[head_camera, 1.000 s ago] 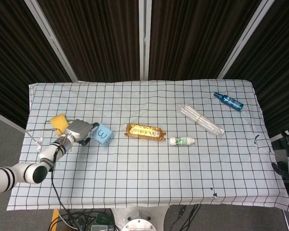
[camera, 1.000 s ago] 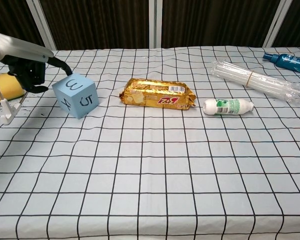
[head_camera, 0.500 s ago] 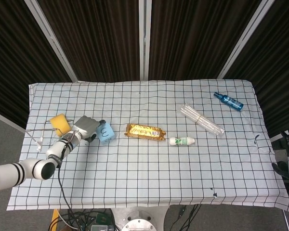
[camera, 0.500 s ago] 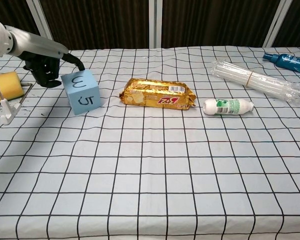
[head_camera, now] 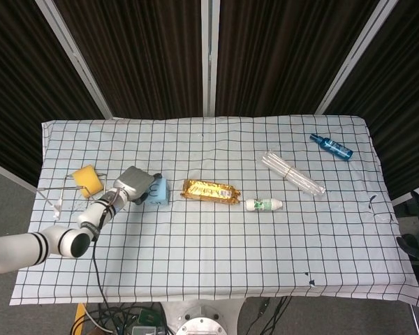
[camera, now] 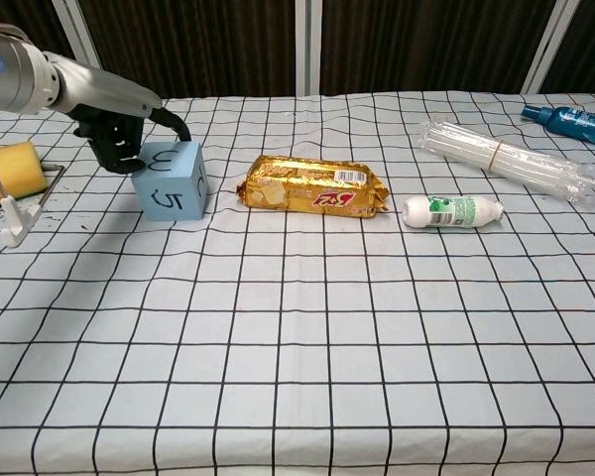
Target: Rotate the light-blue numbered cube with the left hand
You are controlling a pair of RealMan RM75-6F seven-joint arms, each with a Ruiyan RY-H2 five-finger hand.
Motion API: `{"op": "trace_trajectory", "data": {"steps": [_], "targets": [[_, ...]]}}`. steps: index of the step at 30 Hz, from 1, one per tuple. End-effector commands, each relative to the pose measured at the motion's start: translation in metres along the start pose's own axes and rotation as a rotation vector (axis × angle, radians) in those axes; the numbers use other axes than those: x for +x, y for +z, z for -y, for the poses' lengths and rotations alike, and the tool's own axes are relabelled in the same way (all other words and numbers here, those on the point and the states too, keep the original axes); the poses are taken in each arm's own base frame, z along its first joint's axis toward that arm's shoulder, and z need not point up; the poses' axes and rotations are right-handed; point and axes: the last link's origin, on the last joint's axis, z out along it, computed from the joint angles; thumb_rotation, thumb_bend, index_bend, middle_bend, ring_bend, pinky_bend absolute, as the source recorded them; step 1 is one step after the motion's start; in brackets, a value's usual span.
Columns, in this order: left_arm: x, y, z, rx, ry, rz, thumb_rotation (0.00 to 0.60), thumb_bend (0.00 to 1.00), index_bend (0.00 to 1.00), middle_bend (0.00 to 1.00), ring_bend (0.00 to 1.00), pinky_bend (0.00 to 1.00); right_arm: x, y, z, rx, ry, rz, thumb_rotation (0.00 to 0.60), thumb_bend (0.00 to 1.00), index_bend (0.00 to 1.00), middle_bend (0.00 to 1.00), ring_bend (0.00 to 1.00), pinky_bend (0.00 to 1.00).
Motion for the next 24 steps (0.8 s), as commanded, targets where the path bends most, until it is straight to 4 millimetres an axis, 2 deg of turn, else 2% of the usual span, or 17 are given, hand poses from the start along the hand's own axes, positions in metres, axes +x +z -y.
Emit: {"op": "trace_trajectory", "data": {"steps": [1, 9, 13, 17, 20, 21, 23, 24], "targets": [[0.001, 0.001, -0.001, 0.001, 0.004, -0.007, 0.600, 0.49, 0.14, 0.85, 0.84, 0.78, 0.000, 0.000, -0.001, -0.001, 0.001, -0.001, 0.600, 0.13, 0.00, 0.00, 0.00, 0.00], [0.010, -0.005, 0.005, 0.029, -0.006, -0.065, 0.600, 0.48, 0.14, 0.85, 0.85, 0.78, 0.003, 0.000, -0.001, 0.000, 0.006, -0.013, 0.600, 0.13, 0.00, 0.00, 0.00, 0.00], [0.022, -0.027, 0.017, 0.073, -0.010, -0.185, 0.600, 0.47, 0.14, 0.85, 0.84, 0.78, 0.008, -0.003, 0.001, 0.009, 0.007, -0.032, 0.600, 0.13, 0.00, 0.00, 0.00, 0.00], [0.026, -0.080, 0.035, 0.153, 0.008, -0.442, 0.600, 0.40, 0.18, 0.83, 0.84, 0.78, 0.010, -0.006, 0.001, 0.018, 0.006, -0.046, 0.600, 0.13, 0.00, 0.00, 0.00, 0.00], [0.009, -0.126, 0.048, 0.214, 0.018, -0.609, 0.600, 0.29, 0.21, 0.77, 0.78, 0.74, 0.009, -0.007, 0.003, 0.033, 0.004, -0.050, 0.600, 0.13, 0.00, 0.00, 0.00, 0.00], [0.000, -0.139, 0.052, 0.239, 0.022, -0.641, 0.600, 0.26, 0.22, 0.72, 0.72, 0.70, 0.009, -0.007, 0.004, 0.039, 0.003, -0.052, 0.600, 0.13, 0.00, 0.00, 0.00, 0.00], [-0.024, -0.169, 0.061, 0.304, 0.024, -0.667, 0.600, 0.19, 0.22, 0.59, 0.55, 0.62, 0.007, -0.008, 0.005, 0.051, 0.002, -0.056, 0.600, 0.12, 0.00, 0.00, 0.00, 0.00], [-0.036, -0.181, 0.063, 0.330, 0.018, -0.663, 0.600, 0.15, 0.22, 0.49, 0.42, 0.53, 0.007, -0.008, 0.006, 0.056, 0.002, -0.058, 0.600, 0.12, 0.00, 0.00, 0.00, 0.00]]}}
